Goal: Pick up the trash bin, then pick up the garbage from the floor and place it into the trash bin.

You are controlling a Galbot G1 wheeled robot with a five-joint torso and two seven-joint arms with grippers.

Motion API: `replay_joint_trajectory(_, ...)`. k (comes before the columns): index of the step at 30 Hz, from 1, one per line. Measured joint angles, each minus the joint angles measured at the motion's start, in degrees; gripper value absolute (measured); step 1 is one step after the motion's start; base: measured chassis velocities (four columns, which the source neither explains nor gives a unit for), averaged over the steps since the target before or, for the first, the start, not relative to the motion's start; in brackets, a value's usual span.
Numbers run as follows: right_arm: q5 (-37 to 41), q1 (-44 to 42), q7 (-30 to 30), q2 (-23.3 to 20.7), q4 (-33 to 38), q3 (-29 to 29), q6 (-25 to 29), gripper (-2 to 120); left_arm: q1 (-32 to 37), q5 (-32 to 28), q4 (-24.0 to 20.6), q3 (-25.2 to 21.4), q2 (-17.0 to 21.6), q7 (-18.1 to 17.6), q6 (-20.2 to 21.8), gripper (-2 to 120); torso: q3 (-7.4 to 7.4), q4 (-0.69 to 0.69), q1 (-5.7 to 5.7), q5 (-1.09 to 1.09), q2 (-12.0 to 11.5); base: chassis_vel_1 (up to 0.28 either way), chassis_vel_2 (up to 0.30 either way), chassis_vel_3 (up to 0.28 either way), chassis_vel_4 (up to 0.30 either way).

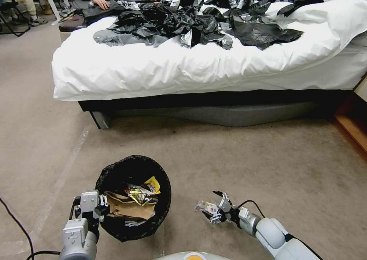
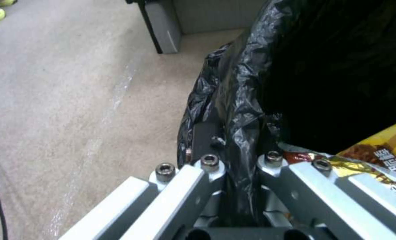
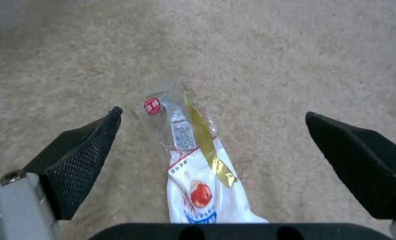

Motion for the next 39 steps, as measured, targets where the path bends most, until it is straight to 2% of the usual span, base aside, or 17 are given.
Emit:
replay_joint_trajectory(4,-1.49,1.05,-0.18,3.15,-3.40,0.65,0.44,100,0.44,0.32,-0.08,0.50,-0.32,0.01,-0.41,0,0.00,0.00,0.00,0.00,0.00,0.000,0.000,0.000,0.000)
replay_joint_trajectory(10,-3.28,1.15,-0.20,4.84,-6.36,1.46,1.13,100,0.87,0.33,-0.22,0.02,-0.39,0.04,-0.89,0,0.00,0.00,0.00,0.00,0.00,0.000,0.000,0.000,0.000)
replay_joint_trajectory(13,-3.56,1.17,-0.34,5.13,-7.26,1.79,1.56,96,0.89,0.20,-0.22,-0.42,-0.35,0.04,-1.01,0,0.00,-0.01,0.00,-0.01,0.00,0.000,0.000,0.000,0.000)
replay_joint_trajectory(16,-3.60,1.34,-1.06,5.55,-8.45,2.27,2.34,81,0.90,0.08,-0.22,-0.52,-0.35,0.06,-1.10,0,0.00,0.00,0.00,-0.02,0.00,0.000,0.000,0.000,0.000)
replay_joint_trajectory(20,-3.61,1.33,-1.20,5.81,-8.92,2.53,2.69,71,0.88,0.05,-0.22,-0.51,-0.36,0.16,-1.12,0,0.00,-0.01,0.00,0.00,0.00,0.000,0.000,0.000,0.000)
replay_joint_trajectory(23,-3.60,1.08,-1.21,5.84,-8.91,2.71,2.82,57,0.76,-0.07,-0.21,-0.73,-0.27,0.26,-1.13,0,0.00,0.01,0.00,0.01,0.00,0.000,0.000,0.000,0.000)
replay_joint_trajectory(24,-3.60,1.08,-1.21,5.84,-8.91,2.71,2.82,57,0.76,-0.07,-0.21,-0.73,-0.27,0.26,-1.13,0,0.00,0.01,0.00,0.01,0.00,0.000,0.000,0.000,0.000)
replay_joint_trajectory(26,-3.47,1.08,-1.21,5.65,-8.72,2.98,2.82,46,0.51,-0.23,-0.18,-0.94,-0.16,0.26,-1.12,0,0.00,0.01,0.00,0.02,0.00,0.000,0.000,0.000,0.000)
replay_joint_trajectory(27,-3.47,1.08,-1.21,5.65,-8.72,2.98,2.82,46,0.51,-0.23,-0.18,-0.94,-0.16,0.26,-1.12,0,0.00,0.01,0.00,0.02,0.00,0.000,0.000,0.000,0.000)
replay_joint_trajectory(29,-3.29,1.21,-0.92,5.47,-8.61,3.43,2.65,34,0.22,-0.34,0.06,-0.87,-0.14,0.32,-1.07,0,0.00,0.00,0.00,-0.01,0.00,0.000,0.000,0.000,0.000)
replay_joint_trajectory(30,-3.29,1.21,-0.92,5.47,-8.61,3.43,2.65,34,0.22,-0.34,0.06,-0.87,-0.14,0.32,-1.07,0,0.00,0.00,0.00,-0.01,0.00,0.000,0.000,0.000,0.000)
replay_joint_trajectory(33,-3.09,1.06,-0.68,5.25,-8.34,3.59,2.54,21,-0.02,-0.37,0.33,-0.79,-0.15,0.33,-1.01,0,0.00,0.00,0.00,-0.01,0.00,0.000,0.000,0.000,0.000)
replay_joint_trajectory(35,-3.06,1.01,-0.65,5.21,-8.30,3.63,2.53,18,-0.09,-0.38,0.37,-0.79,-0.15,0.33,-0.98,0,0.00,0.00,0.00,-0.01,0.00,0.000,0.000,0.000,0.000)
replay_joint_trajectory(37,-2.90,0.88,-0.51,5.06,-8.18,3.87,2.52,4,-0.41,-0.51,0.43,-0.86,-0.05,0.33,-0.83,0,0.00,-0.01,0.00,-0.01,0.00,0.000,0.000,0.000,0.000)
replay_joint_trajectory(39,-2.82,0.87,-0.47,4.99,-8.12,3.93,2.51,1,-0.49,-0.55,0.44,-0.86,-0.01,0.33,-0.77,0,0.00,-0.01,0.00,-0.01,0.00,0.000,0.000,0.000,0.000)
